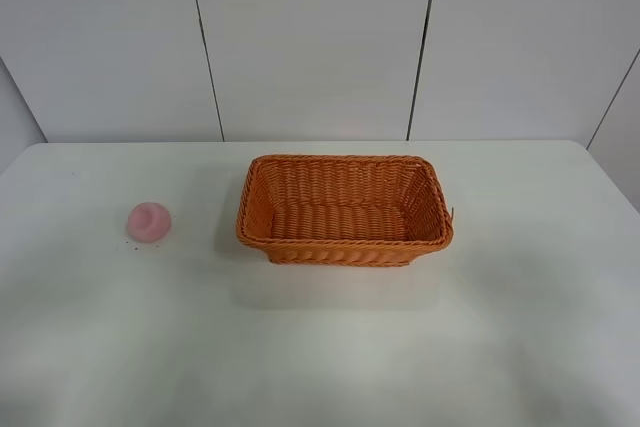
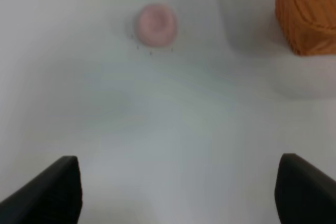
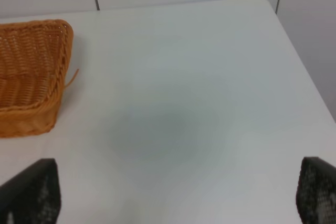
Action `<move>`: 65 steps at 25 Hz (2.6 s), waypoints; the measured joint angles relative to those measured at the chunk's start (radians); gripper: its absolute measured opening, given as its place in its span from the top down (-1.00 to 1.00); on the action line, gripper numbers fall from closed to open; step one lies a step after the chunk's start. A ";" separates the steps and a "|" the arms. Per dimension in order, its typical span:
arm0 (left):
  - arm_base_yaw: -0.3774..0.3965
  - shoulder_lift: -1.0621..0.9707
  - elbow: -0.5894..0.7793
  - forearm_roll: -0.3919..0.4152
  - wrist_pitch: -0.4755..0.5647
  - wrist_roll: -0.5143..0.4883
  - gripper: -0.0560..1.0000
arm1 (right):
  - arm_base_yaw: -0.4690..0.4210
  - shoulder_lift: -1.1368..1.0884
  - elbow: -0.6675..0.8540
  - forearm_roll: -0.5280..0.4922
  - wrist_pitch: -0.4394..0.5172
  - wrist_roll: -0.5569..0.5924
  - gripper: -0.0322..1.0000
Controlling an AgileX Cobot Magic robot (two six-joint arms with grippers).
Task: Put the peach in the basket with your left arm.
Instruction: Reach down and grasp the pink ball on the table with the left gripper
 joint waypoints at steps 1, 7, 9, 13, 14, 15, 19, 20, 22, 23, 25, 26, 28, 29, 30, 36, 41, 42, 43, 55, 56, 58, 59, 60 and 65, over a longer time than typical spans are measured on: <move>0.000 0.049 -0.015 0.000 -0.001 0.000 -0.72 | 0.000 0.000 0.000 0.000 0.000 0.000 -0.41; 0.000 0.426 -0.140 0.000 -0.058 0.000 -0.72 | 0.000 0.000 0.000 0.000 0.000 0.000 -0.41; 0.000 0.567 -0.192 0.000 -0.107 0.000 -0.72 | 0.000 0.000 0.000 0.000 0.000 0.000 -0.41; 0.000 0.865 -0.312 0.000 -0.198 0.000 -0.72 | 0.000 0.000 0.000 0.000 0.000 0.000 -0.41; 0.000 0.947 -0.346 0.000 -0.216 0.000 -0.72 | 0.000 0.000 0.000 0.000 0.000 0.000 -0.41; 0.000 1.014 -0.377 0.000 -0.233 0.000 -0.72 | 0.000 0.000 0.000 0.000 0.000 0.000 -0.41; 0.000 1.307 -0.540 0.000 -0.290 0.000 -0.72 | 0.000 0.000 0.000 0.000 0.000 0.000 -0.41; 0.000 1.381 -0.589 0.000 -0.298 0.000 -0.72 | 0.000 0.000 0.000 0.000 0.000 0.000 -0.41; 0.000 1.524 -0.692 0.000 -0.300 0.000 -0.72 | 0.000 0.000 0.000 0.000 0.000 0.000 -0.41; 0.000 1.591 -0.734 0.000 -0.300 0.000 -0.72 | 0.000 0.000 0.000 0.000 0.000 0.000 -0.41; 0.000 1.704 -0.823 0.000 -0.300 0.001 -0.72 | 0.000 0.000 0.000 0.000 0.000 0.000 -0.41; 0.000 1.759 -0.865 0.000 -0.300 0.001 -0.72 | 0.000 0.000 0.000 0.000 0.000 0.000 -0.41; 0.000 1.846 -0.933 0.000 -0.300 0.001 -0.72 | 0.000 0.000 0.000 0.000 0.000 0.000 -0.41; 0.000 1.887 -0.960 0.000 -0.300 0.001 -0.72 | 0.000 0.000 0.000 0.000 0.000 0.000 -0.41; 0.000 1.924 -0.978 0.000 -0.300 0.001 -0.72 | 0.000 0.000 0.000 0.000 0.000 0.000 -0.41; 0.000 2.063 -1.009 0.000 -0.299 0.001 -0.72 | 0.000 0.000 0.000 0.000 0.000 0.000 -0.41; 0.000 2.111 -1.009 -0.011 -0.298 0.001 -0.72 | 0.000 0.000 0.000 0.000 0.000 0.000 -0.41; 0.000 2.113 -1.009 -0.021 -0.298 0.001 -0.72 | 0.000 0.000 0.000 0.000 0.000 0.000 -0.41; 0.000 2.114 -1.009 -0.028 -0.298 0.001 -0.71 | 0.000 0.000 0.000 0.000 0.000 0.000 -0.41; 0.000 2.120 -1.009 -0.020 -0.290 0.023 -0.58 | 0.000 0.000 0.000 0.000 0.000 0.000 -0.41; 0.000 2.120 -1.009 -0.020 -0.282 0.023 -0.52 | 0.000 0.000 0.000 0.000 0.000 0.000 -0.41; 0.000 2.120 -1.009 -0.019 -0.272 0.023 -0.35 | 0.000 0.000 0.000 0.000 0.000 0.000 -0.41; 0.000 2.120 -1.009 -0.019 -0.270 0.023 -0.22 | 0.000 0.000 0.000 0.000 0.000 0.000 -0.41; 0.000 2.120 -1.009 -0.015 -0.269 0.023 -0.12 | 0.000 0.000 0.000 0.000 0.000 0.000 -0.41; 0.000 2.119 -1.015 0.012 -0.243 0.023 0.62 | 0.000 0.000 0.000 0.000 0.000 0.000 -0.41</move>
